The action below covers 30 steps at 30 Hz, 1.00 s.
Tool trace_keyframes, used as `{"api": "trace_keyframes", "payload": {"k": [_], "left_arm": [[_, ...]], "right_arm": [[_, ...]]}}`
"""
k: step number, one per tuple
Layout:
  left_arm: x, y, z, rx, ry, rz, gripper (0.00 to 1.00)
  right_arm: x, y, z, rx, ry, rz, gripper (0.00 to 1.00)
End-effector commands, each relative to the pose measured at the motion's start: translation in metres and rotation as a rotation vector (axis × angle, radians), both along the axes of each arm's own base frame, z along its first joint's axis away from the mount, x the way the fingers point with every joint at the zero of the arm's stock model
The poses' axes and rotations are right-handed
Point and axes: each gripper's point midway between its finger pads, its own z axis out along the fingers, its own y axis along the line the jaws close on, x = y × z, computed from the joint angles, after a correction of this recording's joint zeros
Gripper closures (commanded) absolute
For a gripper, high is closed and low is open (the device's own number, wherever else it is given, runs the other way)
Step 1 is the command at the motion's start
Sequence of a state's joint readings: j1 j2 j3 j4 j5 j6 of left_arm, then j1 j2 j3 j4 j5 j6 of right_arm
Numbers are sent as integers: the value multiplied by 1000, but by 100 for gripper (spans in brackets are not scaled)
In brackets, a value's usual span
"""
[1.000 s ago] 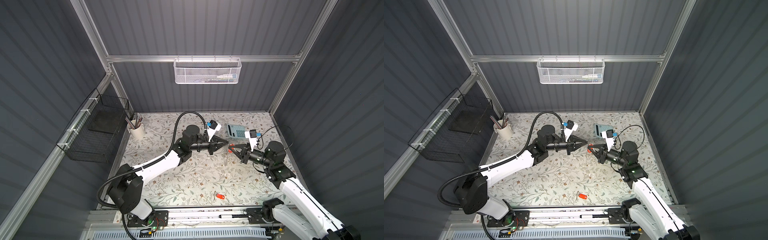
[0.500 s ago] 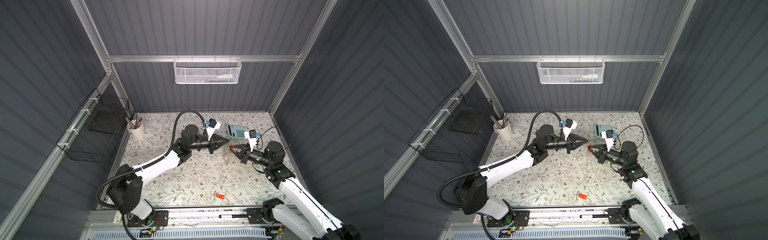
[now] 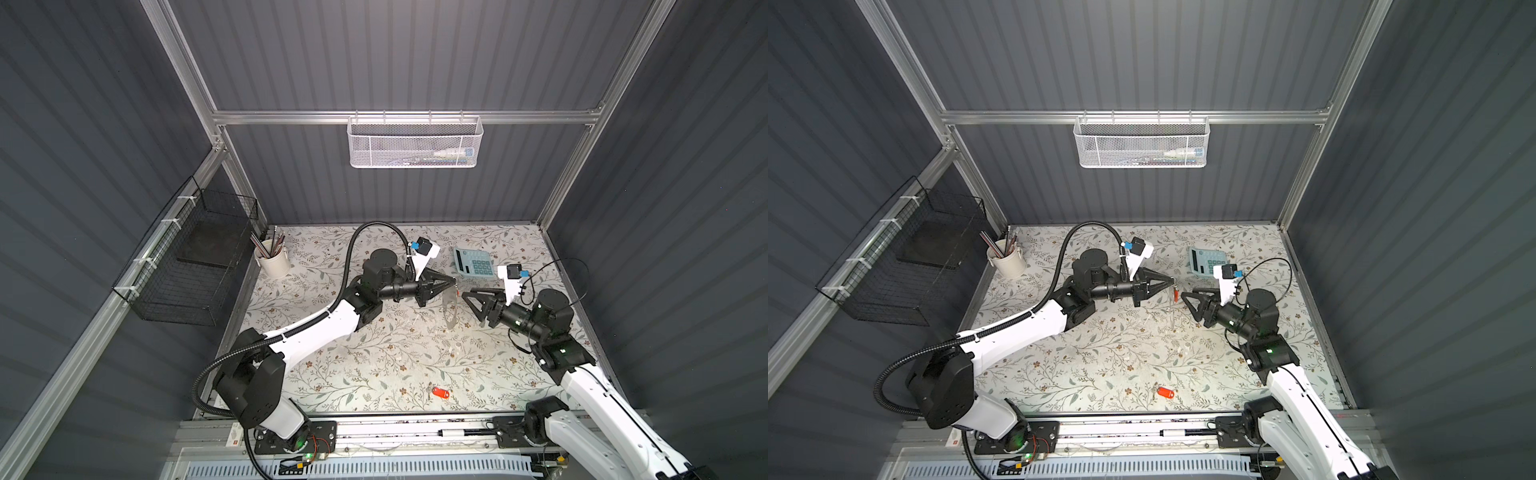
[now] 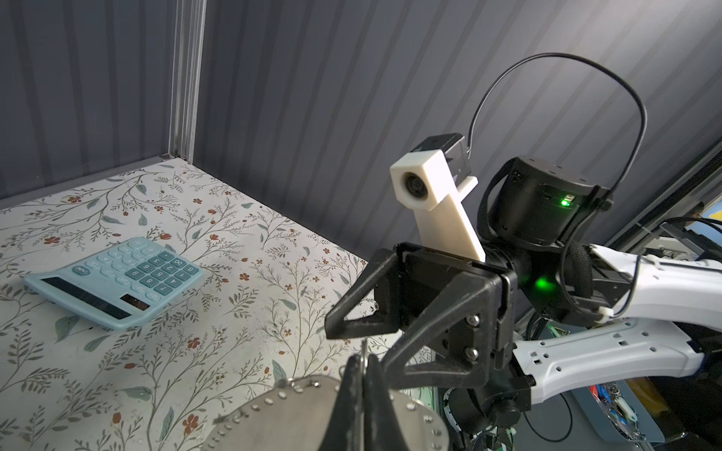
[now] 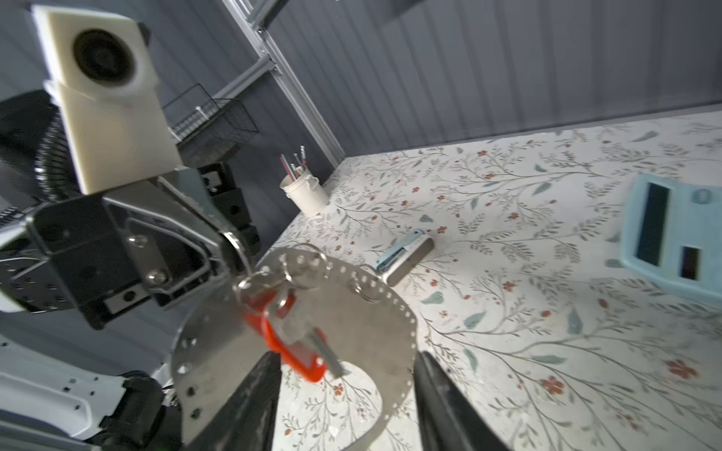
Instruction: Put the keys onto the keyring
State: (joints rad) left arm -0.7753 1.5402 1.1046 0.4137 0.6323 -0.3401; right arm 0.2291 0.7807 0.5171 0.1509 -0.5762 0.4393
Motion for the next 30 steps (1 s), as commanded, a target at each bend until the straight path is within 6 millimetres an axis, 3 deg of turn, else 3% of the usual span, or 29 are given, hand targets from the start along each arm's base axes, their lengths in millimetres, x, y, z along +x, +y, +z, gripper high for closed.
{"api": "trace_keyframes", "payload": {"k": [1,4,13,20,24,30], "left_arm": [[3,-2,11,-12,-17,-10,100],[6,-6,-1,4,17,-9,100],[22,-34,-43,67,126,-10,100],[28,-64,-65,42,221,-51,100],[27,-61,-89,72,266,-31,100],[7,-40,-121,142,331,-28,100]], "right_arm": [[11,-20,-19,-25,81,-123,38],[16,-30,-26,-31,110,-178,36],[21,-56,-46,-42,179,-314,14],[23,-74,-58,-73,215,-391,9],[21,-72,-59,-69,217,-373,9],[21,-61,-65,-45,237,-312,9]]}}
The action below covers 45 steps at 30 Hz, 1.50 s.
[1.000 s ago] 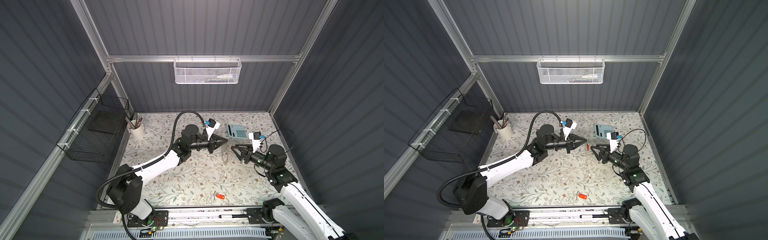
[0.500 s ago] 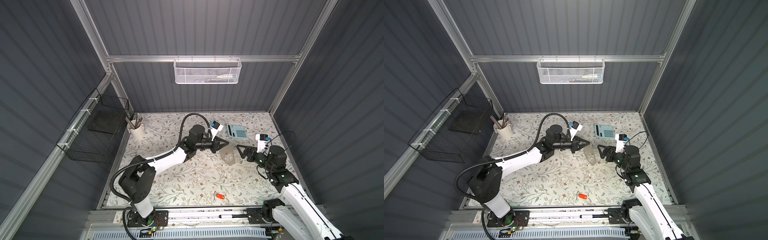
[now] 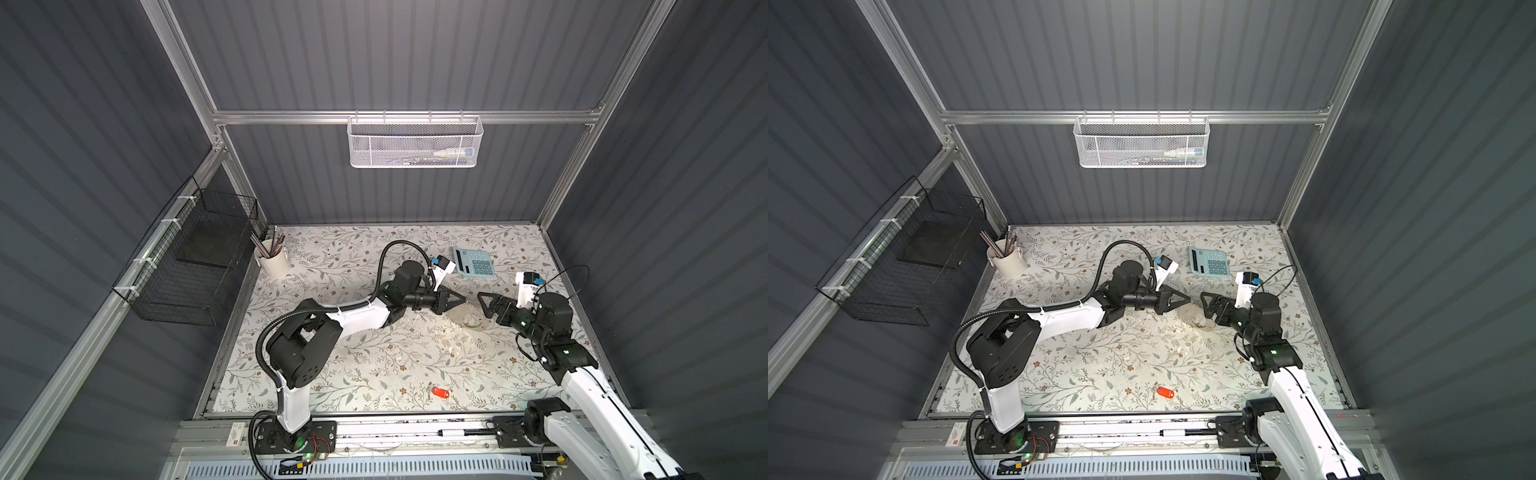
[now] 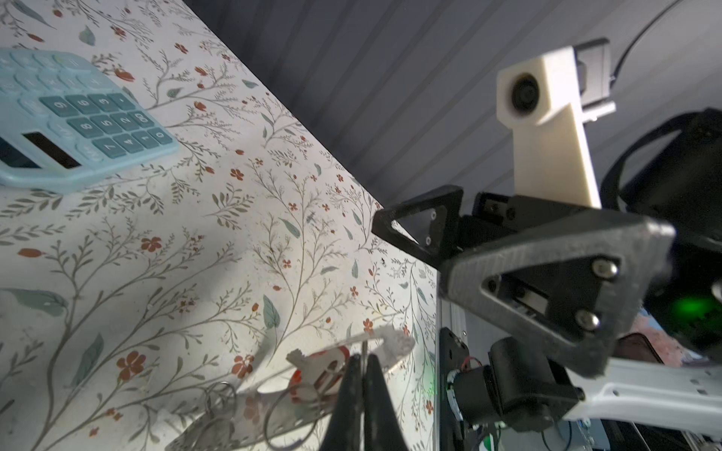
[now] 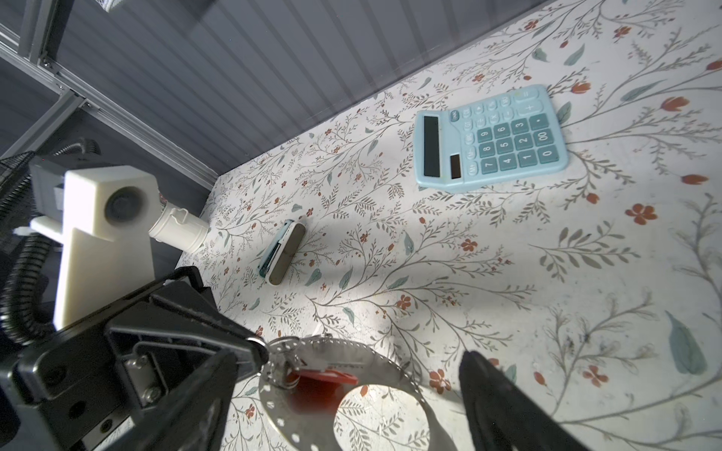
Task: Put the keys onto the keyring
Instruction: 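Open the right gripper and draw it back while the left gripper holds the plate, then lower the plate onto the table with the left gripper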
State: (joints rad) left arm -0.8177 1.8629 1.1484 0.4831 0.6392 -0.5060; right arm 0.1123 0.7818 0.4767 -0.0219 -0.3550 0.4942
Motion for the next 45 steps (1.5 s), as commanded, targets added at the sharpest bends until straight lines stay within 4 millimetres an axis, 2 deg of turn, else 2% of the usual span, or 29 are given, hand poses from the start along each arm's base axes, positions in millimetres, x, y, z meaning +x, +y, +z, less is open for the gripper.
{"api": "trace_keyframes", "payload": {"k": [1,13,31,45], "left_arm": [[-15,13,-7,22,27,-8,100],[-52,43,-40,150,65,-98,100],[-56,95,-99,354,178,-35,99],[-65,115,-140,436,260,-19,86]], "right_arm": [[0,6,-3,25,3,32,9],[1,7,-8,45,16,31,10],[0,5,-27,39,76,20,10],[2,8,-39,48,114,29,11]]}}
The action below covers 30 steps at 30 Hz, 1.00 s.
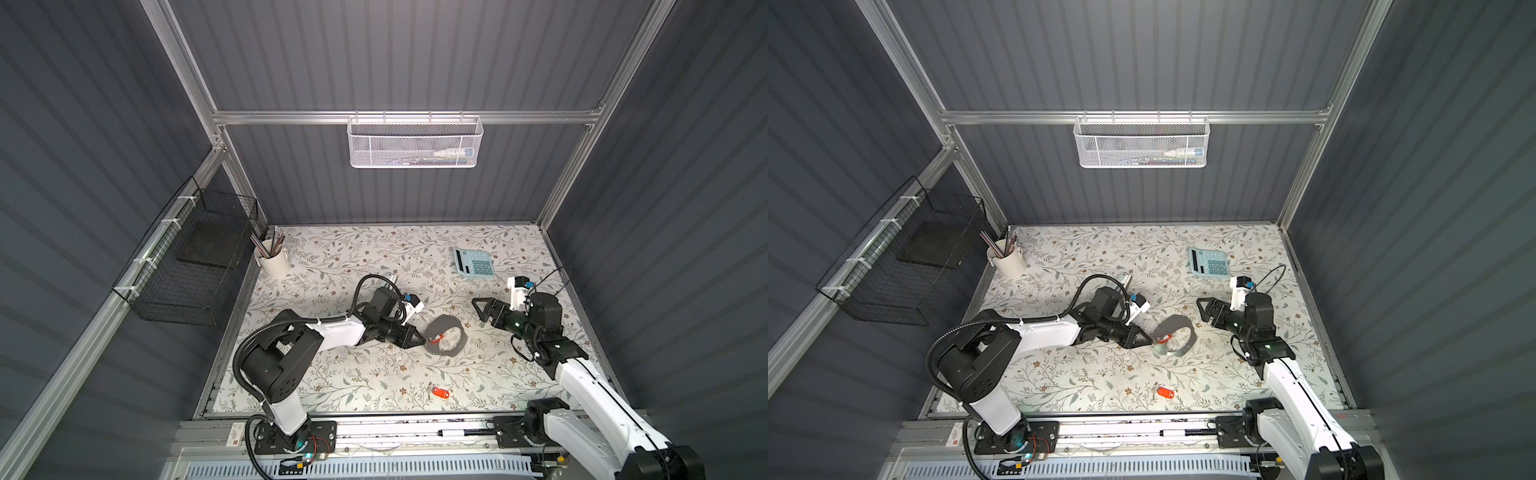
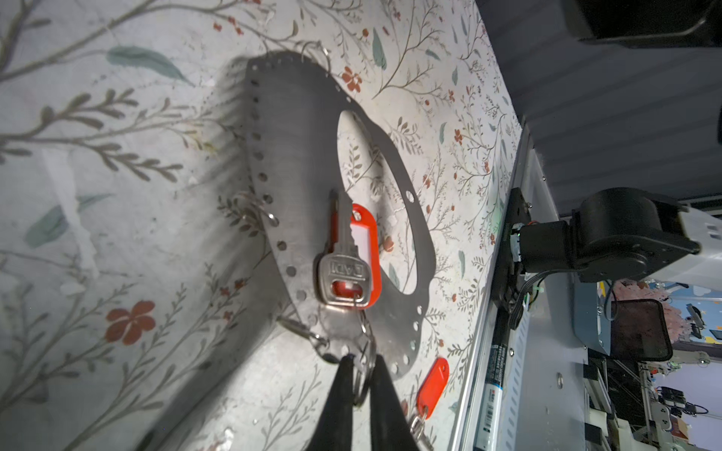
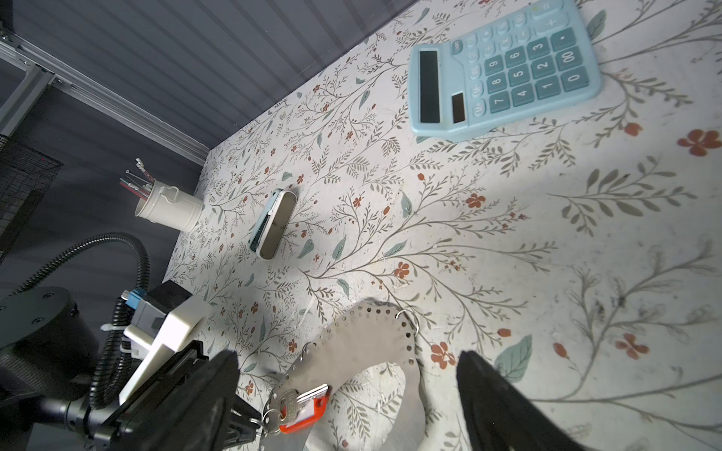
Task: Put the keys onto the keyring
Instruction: 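Lower the plate onto the table with the left gripper, then open the left gripper and draw it back from the plate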
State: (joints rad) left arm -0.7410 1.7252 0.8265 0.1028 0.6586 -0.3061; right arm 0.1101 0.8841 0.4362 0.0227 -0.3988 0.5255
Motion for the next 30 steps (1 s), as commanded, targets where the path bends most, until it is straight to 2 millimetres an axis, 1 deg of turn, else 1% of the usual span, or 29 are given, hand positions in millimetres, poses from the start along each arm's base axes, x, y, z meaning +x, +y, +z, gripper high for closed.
{"api": "trace_keyframes", "payload": {"k": [1,4,5,8,10,16,19,20,23,27,28,30], "left_arm": [[-3,11,-17,53,31,17,84],[-3,19,-25,79,43,43,80],[-3,21,-27,90,44,48,77],[-4,25,-28,99,48,64,75],[0,26,-23,91,36,91,71],[20,28,7,26,-18,203,56],[30,29,15,47,-16,232,54],[32,29,16,68,-1,240,54],[39,26,28,73,22,256,53],[54,35,45,9,25,338,50],[55,37,48,-5,27,346,48],[59,43,55,-47,34,371,41]], "right_arm": [[1,2,-2,16,1,6,11],[1,2,-3,15,5,6,11],[2,2,-3,16,3,5,12],[3,2,-4,18,11,4,13],[3,3,-5,19,17,12,13],[3,6,-7,12,32,30,14],[2,8,-9,5,48,44,15],[2,11,-8,-3,48,58,16],[-1,23,-9,-42,41,112,18],[-7,48,-15,-119,60,231,21],[-9,54,-17,-137,65,258,21],[-14,69,-24,-183,78,322,22]]}}
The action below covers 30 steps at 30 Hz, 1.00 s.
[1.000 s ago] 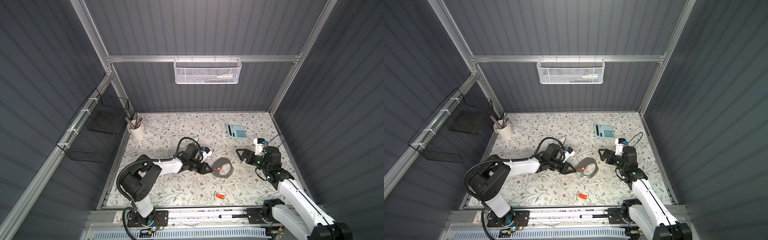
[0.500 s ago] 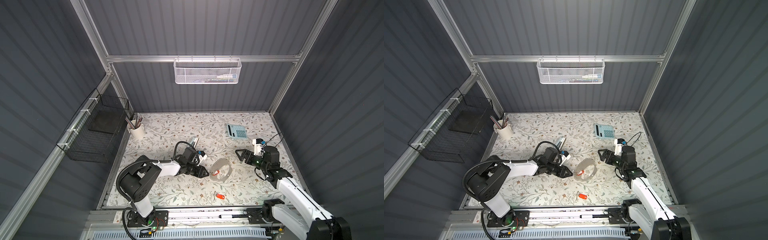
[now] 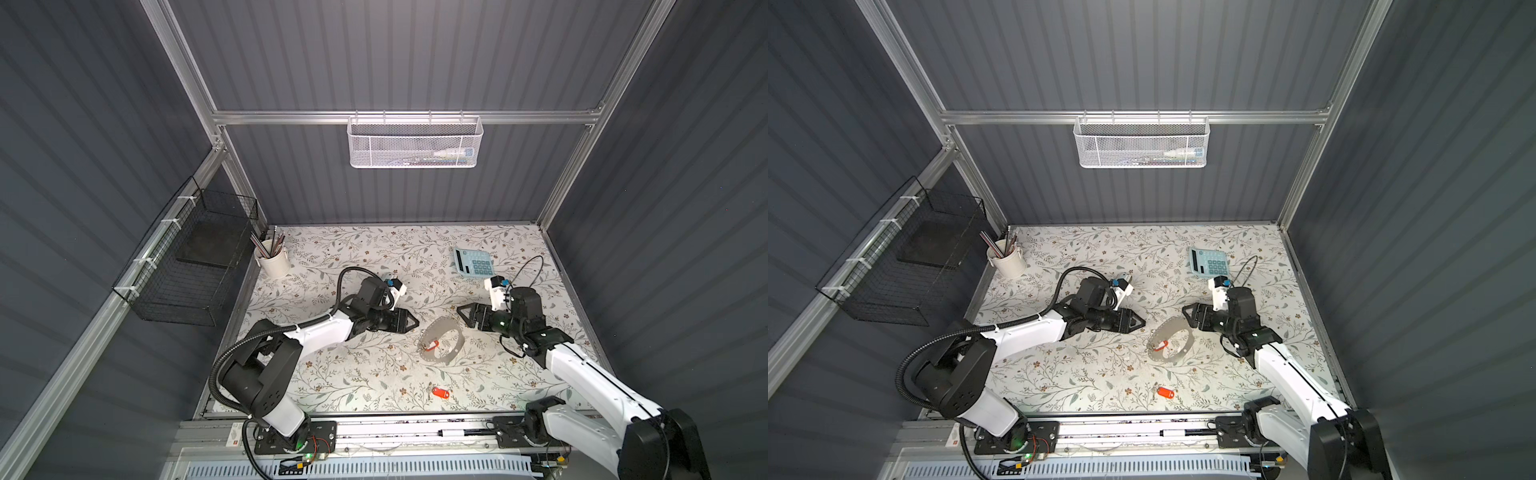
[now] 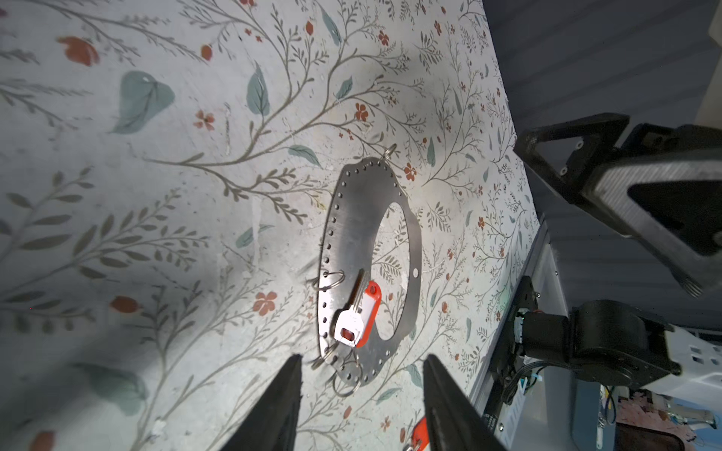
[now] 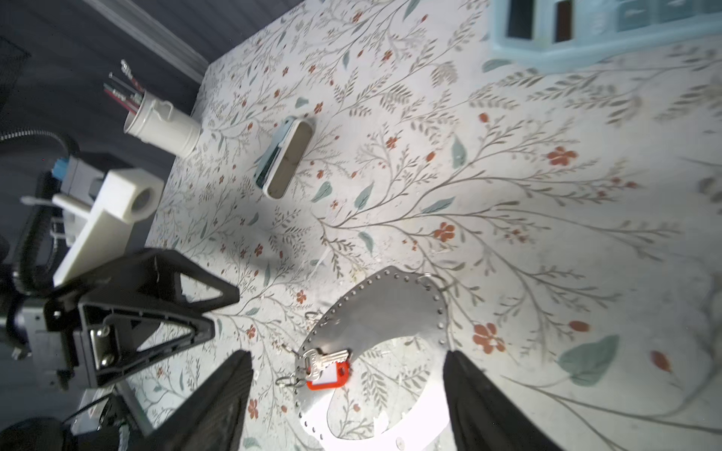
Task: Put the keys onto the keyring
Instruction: 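Open the left gripper and draw it back from the plate, then grasp the silver plate edge with the right gripper while the left gripper hovers above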
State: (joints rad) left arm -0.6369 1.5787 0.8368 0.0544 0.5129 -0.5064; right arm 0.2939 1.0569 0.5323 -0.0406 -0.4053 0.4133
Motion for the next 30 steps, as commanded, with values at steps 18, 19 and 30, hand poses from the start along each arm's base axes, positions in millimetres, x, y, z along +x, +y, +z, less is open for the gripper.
{"api": "trace_keyframes", "payload": {"k": [18,19,30], "left_arm": [[25,84,47,-265,-1,364,0],[23,83,49,-269,-6,344,0],[22,76,52,-268,-2,290,0]], "right_arm": [[-10,89,-65,-360,123,413,50],[-9,90,-68,-375,126,420,51],[1,101,-91,-451,144,460,61]]}}
